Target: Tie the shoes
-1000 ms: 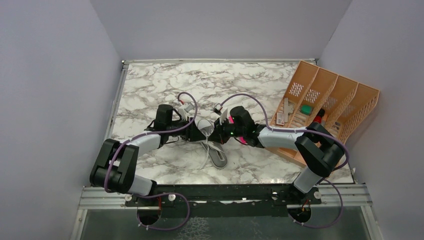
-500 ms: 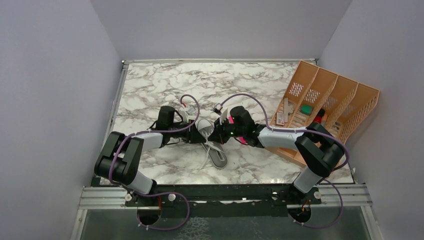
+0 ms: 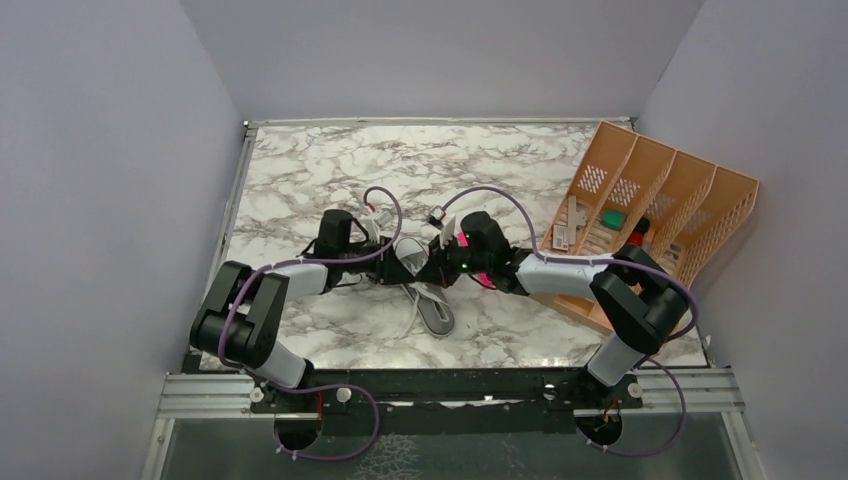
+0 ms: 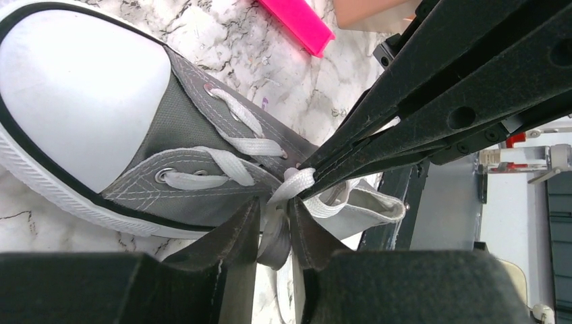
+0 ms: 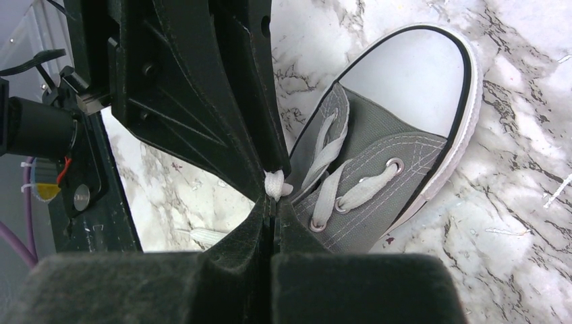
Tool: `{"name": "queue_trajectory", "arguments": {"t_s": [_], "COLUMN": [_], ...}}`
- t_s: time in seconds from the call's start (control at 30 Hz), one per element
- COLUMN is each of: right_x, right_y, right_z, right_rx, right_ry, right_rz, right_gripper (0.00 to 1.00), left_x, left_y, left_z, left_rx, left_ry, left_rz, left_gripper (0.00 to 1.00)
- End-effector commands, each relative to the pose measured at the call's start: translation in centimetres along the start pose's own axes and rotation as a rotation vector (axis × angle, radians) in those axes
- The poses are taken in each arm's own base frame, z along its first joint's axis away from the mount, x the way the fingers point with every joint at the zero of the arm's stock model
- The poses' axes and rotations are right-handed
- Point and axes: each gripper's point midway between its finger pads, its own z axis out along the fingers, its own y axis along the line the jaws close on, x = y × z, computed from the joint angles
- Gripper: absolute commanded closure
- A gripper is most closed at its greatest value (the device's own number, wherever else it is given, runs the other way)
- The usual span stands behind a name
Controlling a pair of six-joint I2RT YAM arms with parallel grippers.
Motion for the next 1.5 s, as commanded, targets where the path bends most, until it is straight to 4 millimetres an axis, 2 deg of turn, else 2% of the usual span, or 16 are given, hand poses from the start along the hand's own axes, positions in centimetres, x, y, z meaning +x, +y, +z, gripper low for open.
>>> {"name": "queue_trajectory", "arguments": {"t_s": [0.0, 0.17, 0.3, 0.5, 0.6, 0.7, 0.9, 1.0, 1.17, 1.23, 1.33, 1.47], "right_x": [-1.6, -1.8, -1.7, -2.8, -3.1, -3.2, -3.4, -3.0, -1.9, -1.7, -1.4, -0.9], "right_y": [0.6, 0.7, 0.9, 1.6, 0.9, -0.3, -0.6, 0.1, 1.1, 0.2, -2.3, -2.5], "right_z": [-0.1, -0.1, -0.3, -2.1, -3.5, -4.3, -3.3, -3.3, -3.7, -3.5, -3.4, -2.8], "right_rx": [-0.031, -0.037, -0.033, -0.05, -0.037, -0.072, -0.163, -0.209, -0.27, -0.215, -0.104, -0.128], "right_ry": [-0.05, -0.052, -0.041, 0.01, 0.0, -0.027, 0.024, 0.043, 0.05, 0.043, 0.017, 0.069], "right_rz": [-0.021, -0.022, 0.001, 0.15, 0.253, 0.349, 0.393, 0.398, 0.43, 0.453, 0.454, 0.39], "right_gripper": [1.0, 1.0, 0.99, 0.67, 0.56, 0.5, 0.51, 0.54, 0.52, 0.54, 0.66, 0.68], "left_x": [-1.4, -1.9, -2.5, -1.7, -1.2, -0.6, -0.4, -0.9, -0.8, -0.8, -0.8, -0.9], "left_y": [-0.8, -0.9, -1.3, -2.1, -2.2, -2.3, -2.2, -2.2, -1.8, -1.8, -1.8, -2.0], "left_z": [0.6, 1.2, 1.5, 1.1, 0.7, 0.4, 0.6, 0.5, 0.4, 0.3, 0.3, 0.3], "left_rx": [0.027, -0.004, -0.096, -0.285, -0.334, -0.339, -0.344, -0.361, -0.378, -0.378, -0.376, -0.37], "left_ry": [-0.018, -0.025, -0.059, -0.148, -0.177, -0.187, -0.182, -0.201, -0.208, -0.212, -0.215, -0.218], "left_rz": [0.068, 0.071, 0.111, 0.248, 0.262, 0.259, 0.266, 0.262, 0.242, 0.237, 0.239, 0.237], "left_gripper": [0.79, 0.92, 0.98, 1.0, 1.0, 1.0, 1.0, 1.0, 1.0, 1.0, 1.0, 1.0]}}
